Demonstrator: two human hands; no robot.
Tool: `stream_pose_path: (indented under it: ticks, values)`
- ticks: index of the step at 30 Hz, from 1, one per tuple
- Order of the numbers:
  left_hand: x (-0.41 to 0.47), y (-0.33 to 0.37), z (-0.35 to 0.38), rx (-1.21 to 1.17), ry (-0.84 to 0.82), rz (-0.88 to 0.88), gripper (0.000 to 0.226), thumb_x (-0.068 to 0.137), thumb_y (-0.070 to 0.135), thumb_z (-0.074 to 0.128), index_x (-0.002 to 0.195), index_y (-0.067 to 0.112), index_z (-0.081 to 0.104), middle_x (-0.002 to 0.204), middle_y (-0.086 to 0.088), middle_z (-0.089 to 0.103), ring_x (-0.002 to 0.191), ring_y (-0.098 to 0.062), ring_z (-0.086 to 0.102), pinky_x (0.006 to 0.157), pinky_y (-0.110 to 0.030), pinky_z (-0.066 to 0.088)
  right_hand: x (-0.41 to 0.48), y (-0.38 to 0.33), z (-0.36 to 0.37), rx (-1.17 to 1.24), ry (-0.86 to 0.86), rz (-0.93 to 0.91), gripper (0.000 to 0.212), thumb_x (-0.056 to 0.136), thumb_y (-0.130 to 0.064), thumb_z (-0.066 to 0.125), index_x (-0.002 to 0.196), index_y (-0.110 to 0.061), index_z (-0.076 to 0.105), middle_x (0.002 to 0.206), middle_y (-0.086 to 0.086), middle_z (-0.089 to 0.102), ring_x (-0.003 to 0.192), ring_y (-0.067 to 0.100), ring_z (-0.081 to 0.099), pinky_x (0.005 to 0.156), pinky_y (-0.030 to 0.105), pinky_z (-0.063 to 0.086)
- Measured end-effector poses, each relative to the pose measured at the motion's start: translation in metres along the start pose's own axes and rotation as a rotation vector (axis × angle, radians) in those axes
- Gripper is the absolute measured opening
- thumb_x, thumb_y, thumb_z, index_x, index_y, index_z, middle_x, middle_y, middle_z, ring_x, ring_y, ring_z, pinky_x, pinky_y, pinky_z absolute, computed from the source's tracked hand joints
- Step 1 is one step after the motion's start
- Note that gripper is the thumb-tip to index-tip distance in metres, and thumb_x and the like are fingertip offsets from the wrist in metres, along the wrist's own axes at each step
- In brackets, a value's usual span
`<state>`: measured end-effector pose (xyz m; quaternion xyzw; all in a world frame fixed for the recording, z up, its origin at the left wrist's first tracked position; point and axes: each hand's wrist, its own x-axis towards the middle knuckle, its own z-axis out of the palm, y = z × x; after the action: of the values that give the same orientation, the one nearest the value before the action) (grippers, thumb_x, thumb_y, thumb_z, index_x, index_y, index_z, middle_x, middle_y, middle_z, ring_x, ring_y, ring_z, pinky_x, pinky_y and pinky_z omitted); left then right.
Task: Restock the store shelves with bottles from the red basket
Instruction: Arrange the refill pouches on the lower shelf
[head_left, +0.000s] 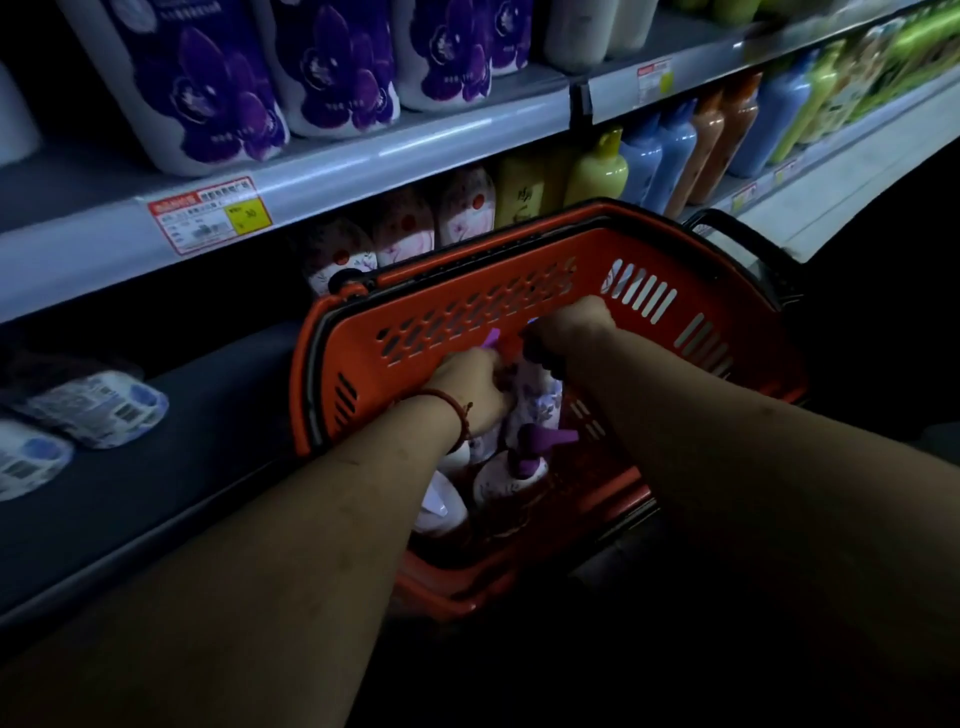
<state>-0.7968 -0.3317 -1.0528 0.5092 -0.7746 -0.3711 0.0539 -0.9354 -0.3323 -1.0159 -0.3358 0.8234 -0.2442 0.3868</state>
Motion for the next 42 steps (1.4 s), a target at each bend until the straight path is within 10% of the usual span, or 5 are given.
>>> stream_pose_path:
  ticks: [5, 10, 17, 28, 42]
  values:
    - [-0.033, 0.004, -0.022, -0.046, 0.101, 0.019, 0.018, 0.086, 0.021, 0.063, 0.100, 0.011, 0.070, 0.100, -0.017, 0.072, 0.098, -0.031, 0.065, 0.081, -0.034, 0.048, -0.050, -0.039, -0.009, 0.431, 0.016, 0.016, 0.013, 0.087, 0.008, 0.053, 0.077, 0.000, 0.056, 0.034, 0.008, 0.052, 0.021, 0.013, 0.045, 0.033, 0.014, 0.035]
    - [-0.072, 0.003, -0.038, -0.147, 0.182, 0.027, 0.091, 0.060, 0.067, 0.064, 0.134, 0.015, 0.053, 0.133, 0.001, 0.058, 0.124, -0.019, 0.054, 0.099, -0.025, 0.045, -0.110, -0.087, -0.001, 0.528, 0.006, -0.100, 0.034, 0.057, -0.003, 0.075, 0.089, -0.001, 0.063, 0.081, 0.014, 0.075, 0.067, 0.024, 0.072, 0.048, 0.025, 0.046]
    - [-0.123, -0.014, -0.079, -0.436, 0.604, -0.043, 0.066, 0.063, 0.040, 0.084, 0.118, 0.011, 0.063, 0.115, 0.003, 0.066, 0.107, -0.013, 0.062, 0.085, -0.013, 0.039, -0.211, -0.149, 0.022, 0.833, -0.328, -0.193, 0.011, 0.092, 0.006, 0.054, 0.094, -0.003, 0.050, 0.087, 0.019, 0.067, 0.025, 0.009, 0.047, 0.032, 0.010, 0.030]
    - [-0.199, -0.080, -0.162, -0.807, 0.704, 0.019, 0.020, 0.069, 0.014, 0.086, 0.083, 0.016, 0.072, 0.077, 0.009, 0.071, 0.069, 0.001, 0.066, 0.062, -0.015, 0.049, -0.262, -0.192, 0.089, 0.626, -0.799, -0.435, 0.018, 0.101, -0.018, 0.045, 0.104, -0.007, 0.059, 0.083, 0.006, 0.074, 0.055, 0.013, 0.067, 0.053, 0.022, 0.049]
    - [-0.320, -0.196, -0.220, -0.849, 0.676, -0.073, 0.041, 0.068, 0.014, 0.088, 0.106, 0.011, 0.074, 0.106, -0.004, 0.076, 0.098, -0.025, 0.072, 0.090, -0.048, 0.056, -0.240, -0.172, 0.201, -0.117, -0.934, -0.719, 0.044, 0.076, -0.018, 0.082, 0.116, -0.018, 0.065, 0.111, -0.001, 0.073, 0.107, 0.021, 0.067, 0.089, 0.039, 0.051]
